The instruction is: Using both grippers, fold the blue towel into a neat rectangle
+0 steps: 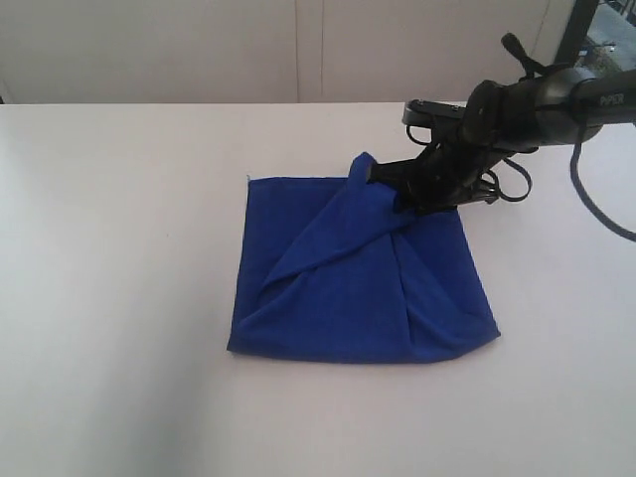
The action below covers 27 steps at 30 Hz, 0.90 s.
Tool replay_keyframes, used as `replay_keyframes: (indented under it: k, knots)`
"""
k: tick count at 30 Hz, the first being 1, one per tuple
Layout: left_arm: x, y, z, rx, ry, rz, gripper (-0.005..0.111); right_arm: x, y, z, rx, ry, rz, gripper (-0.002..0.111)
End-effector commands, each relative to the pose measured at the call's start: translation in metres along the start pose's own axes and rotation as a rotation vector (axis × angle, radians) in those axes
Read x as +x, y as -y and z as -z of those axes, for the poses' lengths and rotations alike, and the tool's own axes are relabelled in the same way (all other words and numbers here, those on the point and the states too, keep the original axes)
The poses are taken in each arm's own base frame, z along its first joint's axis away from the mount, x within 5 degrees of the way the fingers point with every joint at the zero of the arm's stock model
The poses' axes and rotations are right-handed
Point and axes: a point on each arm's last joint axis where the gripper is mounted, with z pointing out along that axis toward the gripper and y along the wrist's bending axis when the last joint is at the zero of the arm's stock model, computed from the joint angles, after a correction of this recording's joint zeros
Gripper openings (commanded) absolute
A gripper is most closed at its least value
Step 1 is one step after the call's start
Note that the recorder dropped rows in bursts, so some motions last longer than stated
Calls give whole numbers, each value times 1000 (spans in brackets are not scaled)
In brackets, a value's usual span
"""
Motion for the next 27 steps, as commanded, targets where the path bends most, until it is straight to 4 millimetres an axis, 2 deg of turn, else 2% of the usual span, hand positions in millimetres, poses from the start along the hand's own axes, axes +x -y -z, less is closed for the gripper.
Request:
replay_keyframes:
  k: [1,6,15,19,22,27]
  knots:
    - [1,1,2,8,4,11,0,0,3,-1,7,6,-3,26]
    - [1,1,2,8,4,11,0,-6,0,11,-2,33,1,0]
    - [1,1,2,8,4,11,0,-19,-13,62,-35,73,25,0]
    - [1,1,2,8,4,11,0,-10,-24,81,-51,-26,99,0]
    - [1,1,2,8,4,11,0,-1,-38,88,-71,-89,152,0]
    - [1,1,2,8,4,11,0,18,-71,86,-106,-153,241,0]
